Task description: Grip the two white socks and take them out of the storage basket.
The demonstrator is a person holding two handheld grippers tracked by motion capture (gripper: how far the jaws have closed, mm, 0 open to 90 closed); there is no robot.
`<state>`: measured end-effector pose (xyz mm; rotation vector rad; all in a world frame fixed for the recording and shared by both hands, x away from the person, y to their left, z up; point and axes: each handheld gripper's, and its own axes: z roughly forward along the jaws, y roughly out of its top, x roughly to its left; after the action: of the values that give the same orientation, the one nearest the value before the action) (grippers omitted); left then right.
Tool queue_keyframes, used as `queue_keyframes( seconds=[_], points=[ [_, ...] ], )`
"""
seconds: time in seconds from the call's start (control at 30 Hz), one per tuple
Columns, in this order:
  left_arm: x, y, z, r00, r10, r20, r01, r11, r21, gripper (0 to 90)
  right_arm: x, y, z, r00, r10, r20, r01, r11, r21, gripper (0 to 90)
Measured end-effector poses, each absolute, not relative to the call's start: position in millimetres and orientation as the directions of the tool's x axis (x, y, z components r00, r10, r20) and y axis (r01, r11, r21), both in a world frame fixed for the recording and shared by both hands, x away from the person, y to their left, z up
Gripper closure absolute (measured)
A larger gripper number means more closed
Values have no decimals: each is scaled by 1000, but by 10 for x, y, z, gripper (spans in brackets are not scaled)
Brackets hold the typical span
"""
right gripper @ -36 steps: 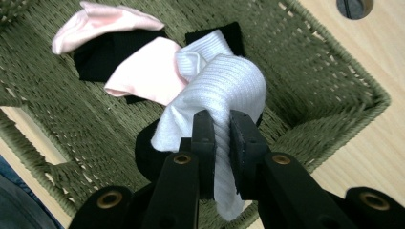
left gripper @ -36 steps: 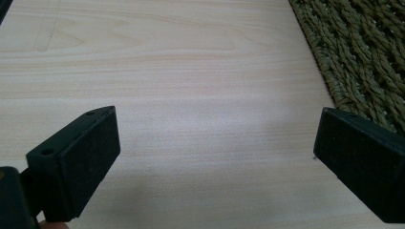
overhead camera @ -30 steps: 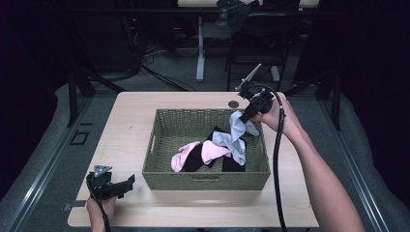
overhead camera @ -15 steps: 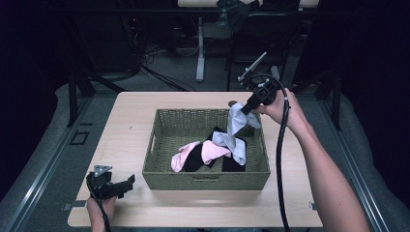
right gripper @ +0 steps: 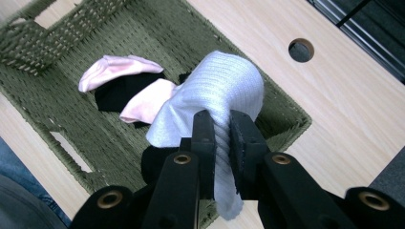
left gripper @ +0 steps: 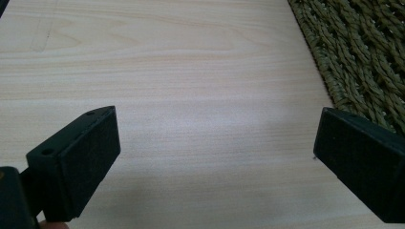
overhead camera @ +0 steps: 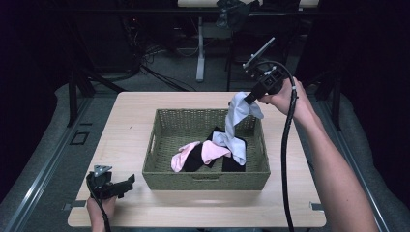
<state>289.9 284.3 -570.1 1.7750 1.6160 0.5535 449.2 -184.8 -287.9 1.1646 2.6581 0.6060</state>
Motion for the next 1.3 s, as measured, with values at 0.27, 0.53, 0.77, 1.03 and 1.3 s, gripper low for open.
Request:
queue_keyframes(
  seconds=[0.27, 0.53, 0.77, 1.03, 1.3],
  points=[
    [2900, 2829, -5706, 143, 982, -125, 691, -9, 723, 17, 4460, -1919, -2736, -664, 747, 0, 666, 592, 454, 819],
    [2905, 2825, -5709, 143, 981, -128, 691, -7, 723, 17, 4438, -1983, -2604, -657, 754, -8, 661, 581, 475, 822],
    [2906, 2823, -5708, 143, 981, -128, 690, -6, 724, 17, 4399, -2129, -2474, -634, 773, -13, 666, 555, 498, 822],
    [2908, 2823, -5702, 149, 981, -122, 697, -16, 717, 17, 4321, -2371, -2351, -599, 800, -24, 676, 522, 520, 822],
    [2911, 2822, -5700, 152, 981, -122, 700, -19, 714, 17, 4252, -2624, -2284, -560, 827, -40, 691, 494, 528, 822]
  ],
)
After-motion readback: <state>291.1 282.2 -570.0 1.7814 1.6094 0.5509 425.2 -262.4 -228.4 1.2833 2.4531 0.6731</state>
